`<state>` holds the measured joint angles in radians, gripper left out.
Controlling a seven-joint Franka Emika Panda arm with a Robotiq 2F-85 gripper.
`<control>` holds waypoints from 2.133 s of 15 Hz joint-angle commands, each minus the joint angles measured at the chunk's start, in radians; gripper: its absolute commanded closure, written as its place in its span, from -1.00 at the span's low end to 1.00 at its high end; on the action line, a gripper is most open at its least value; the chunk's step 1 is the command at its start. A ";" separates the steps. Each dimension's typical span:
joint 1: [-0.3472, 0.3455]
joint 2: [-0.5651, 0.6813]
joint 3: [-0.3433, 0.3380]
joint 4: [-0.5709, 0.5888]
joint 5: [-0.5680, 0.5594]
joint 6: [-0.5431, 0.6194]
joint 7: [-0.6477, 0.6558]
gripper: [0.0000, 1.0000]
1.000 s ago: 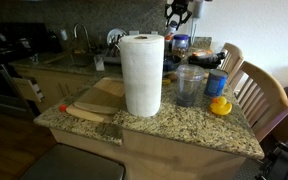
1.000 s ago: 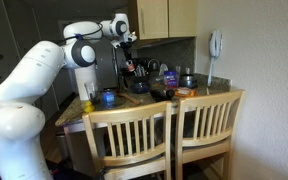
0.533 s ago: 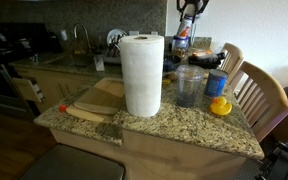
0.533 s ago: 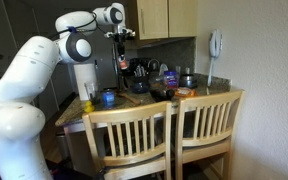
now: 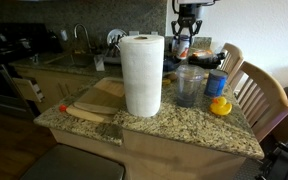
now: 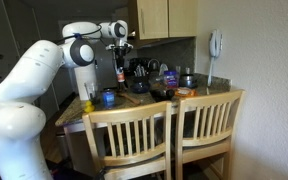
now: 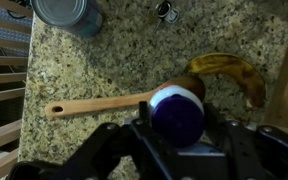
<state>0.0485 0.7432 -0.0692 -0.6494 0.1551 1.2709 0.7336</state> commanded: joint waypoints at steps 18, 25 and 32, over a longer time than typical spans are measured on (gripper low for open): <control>0.018 0.121 0.038 -0.134 0.068 -0.075 0.001 0.38; 0.042 0.093 0.011 -0.236 0.038 0.208 0.039 0.38; 0.059 0.063 -0.012 -0.361 0.029 0.391 0.077 -1.00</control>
<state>0.0927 0.8691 -0.0658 -0.8990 0.1936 1.5862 0.7867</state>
